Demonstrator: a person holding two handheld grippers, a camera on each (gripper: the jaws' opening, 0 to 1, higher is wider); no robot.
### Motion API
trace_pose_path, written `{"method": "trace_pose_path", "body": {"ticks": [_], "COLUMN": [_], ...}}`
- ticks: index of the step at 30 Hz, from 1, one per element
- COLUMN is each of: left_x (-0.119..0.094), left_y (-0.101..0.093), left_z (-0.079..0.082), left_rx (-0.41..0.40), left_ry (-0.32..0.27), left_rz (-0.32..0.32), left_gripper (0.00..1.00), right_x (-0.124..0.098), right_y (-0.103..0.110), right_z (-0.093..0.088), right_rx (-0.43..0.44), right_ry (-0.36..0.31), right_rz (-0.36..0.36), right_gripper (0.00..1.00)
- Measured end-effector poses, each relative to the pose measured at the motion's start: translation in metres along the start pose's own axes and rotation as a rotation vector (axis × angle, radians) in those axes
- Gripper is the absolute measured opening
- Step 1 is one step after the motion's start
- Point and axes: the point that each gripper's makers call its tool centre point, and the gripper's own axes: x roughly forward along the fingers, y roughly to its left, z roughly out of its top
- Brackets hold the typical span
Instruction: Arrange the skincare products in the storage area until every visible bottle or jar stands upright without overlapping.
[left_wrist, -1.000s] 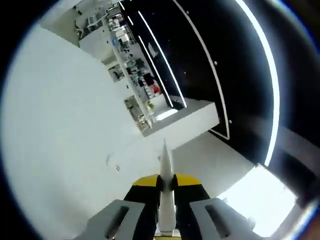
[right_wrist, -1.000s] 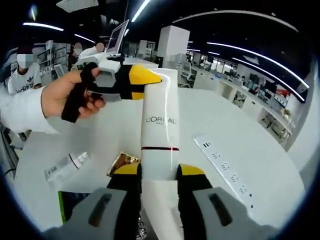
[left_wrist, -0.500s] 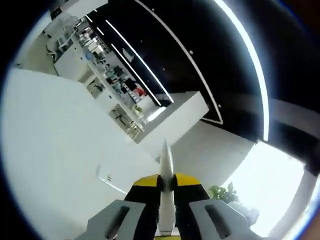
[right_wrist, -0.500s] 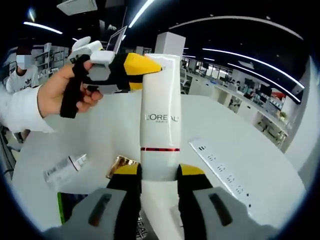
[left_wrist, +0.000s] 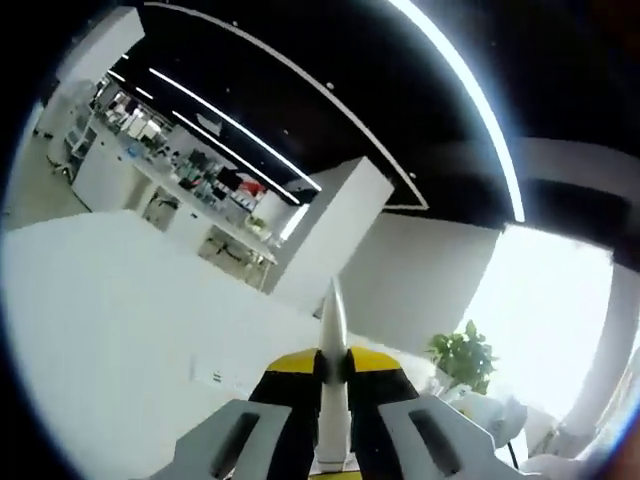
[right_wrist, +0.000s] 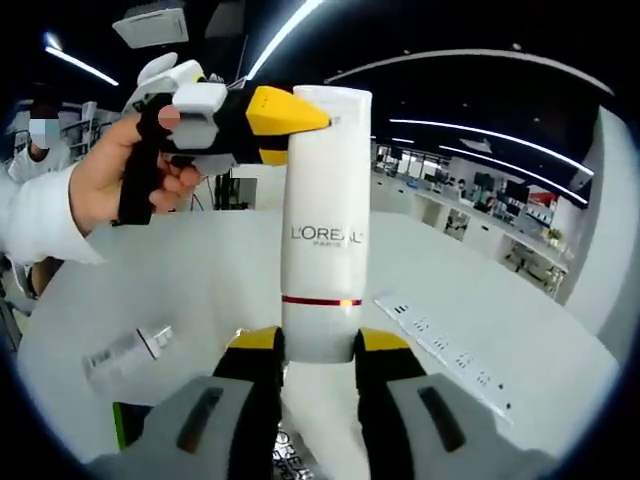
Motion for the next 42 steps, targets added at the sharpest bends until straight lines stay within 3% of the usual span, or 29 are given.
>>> {"method": "trace_pose_path", "body": {"ticks": [7, 14, 20, 33, 42], "left_x": [-0.009, -0.019, -0.023, -0.02, -0.007], "left_y": [-0.031, -0.054, -0.061, -0.071, -0.065], "left_z": [-0.012, -0.023, -0.029, -0.042, -0.031], "left_rx": [0.199, 0.328, 0.398, 0.439, 0.415], "left_ry": [0.043, 0.065, 0.079, 0.107, 0.113], "left_rz": [-0.042, -0.07, -0.091, -0.142, -0.159], "left_gripper": [0.06, 0.06, 0.06, 0.06, 0.06], "right_x": [-0.004, -0.004, -0.003, -0.014, -0.024], "right_y": [0.006, 0.012, 0.016, 0.016, 0.016], "right_z": [0.0, 0.003, 0.003, -0.006, -0.007], "right_rx": [0.029, 0.045, 0.05, 0.062, 0.059], "right_ry": [-0.057, -0.096, -0.106, -0.108, -0.104], "right_rz": [-0.035, -0.056, -0.062, -0.091, -0.1], "right_gripper": [0.26, 0.26, 0.26, 0.26, 0.27]}}
